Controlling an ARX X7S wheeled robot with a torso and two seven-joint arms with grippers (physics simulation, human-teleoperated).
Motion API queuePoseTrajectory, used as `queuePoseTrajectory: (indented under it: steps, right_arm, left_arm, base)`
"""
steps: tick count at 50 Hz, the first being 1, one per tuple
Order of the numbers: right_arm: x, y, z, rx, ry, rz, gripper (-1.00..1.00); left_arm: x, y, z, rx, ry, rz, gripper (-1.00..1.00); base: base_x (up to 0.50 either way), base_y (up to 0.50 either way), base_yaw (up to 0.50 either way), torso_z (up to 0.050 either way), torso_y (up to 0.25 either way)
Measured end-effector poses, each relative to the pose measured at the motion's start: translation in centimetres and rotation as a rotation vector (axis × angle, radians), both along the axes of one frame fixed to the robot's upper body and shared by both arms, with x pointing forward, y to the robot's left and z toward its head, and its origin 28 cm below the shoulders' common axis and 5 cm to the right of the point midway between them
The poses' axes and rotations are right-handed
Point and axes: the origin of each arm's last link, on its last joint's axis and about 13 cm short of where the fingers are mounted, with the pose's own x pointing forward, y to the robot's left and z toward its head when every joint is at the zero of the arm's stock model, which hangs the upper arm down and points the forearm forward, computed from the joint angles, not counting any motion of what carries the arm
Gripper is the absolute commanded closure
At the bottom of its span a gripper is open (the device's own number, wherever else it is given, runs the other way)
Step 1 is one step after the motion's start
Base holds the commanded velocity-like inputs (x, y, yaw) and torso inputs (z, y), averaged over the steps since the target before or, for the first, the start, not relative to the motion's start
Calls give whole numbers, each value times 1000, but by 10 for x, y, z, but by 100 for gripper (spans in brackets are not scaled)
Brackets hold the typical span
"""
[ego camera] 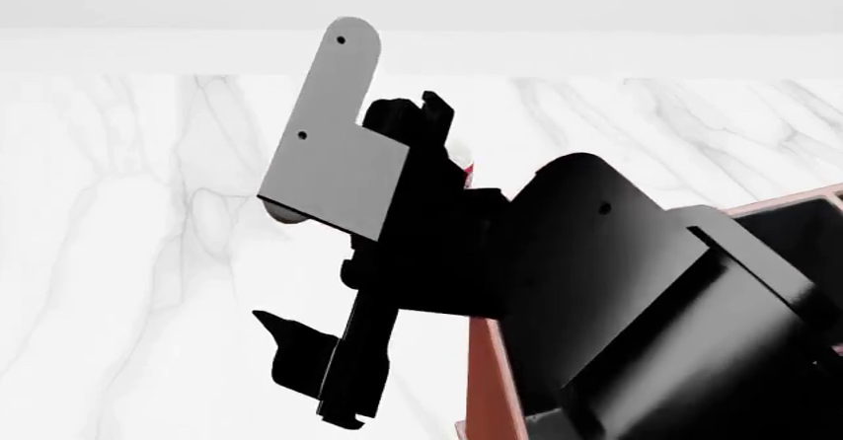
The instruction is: Pick up the book and place it in the left compartment of the caddy.
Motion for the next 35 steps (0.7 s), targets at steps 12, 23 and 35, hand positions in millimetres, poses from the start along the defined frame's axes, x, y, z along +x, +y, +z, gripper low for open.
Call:
queuePoseTrajectory:
  steps: [12,23,35]
  right_arm:
    - [5,10,3,-48,24,45,-100]
    - [6,16,2,-56,54,81,-100]
    - [8,21,-6,-50,108,123,-100]
  left_arm:
    - [0,1,0,-5,-1,2,-100]
    - [0,3,1,-11,-4,9,-100]
    - [-1,4,2,-15,-7,13,-100]
  base:
    - [0,0,0,0,0]
    - [0,0,0,0,0]
    - [0,0,0,0,0]
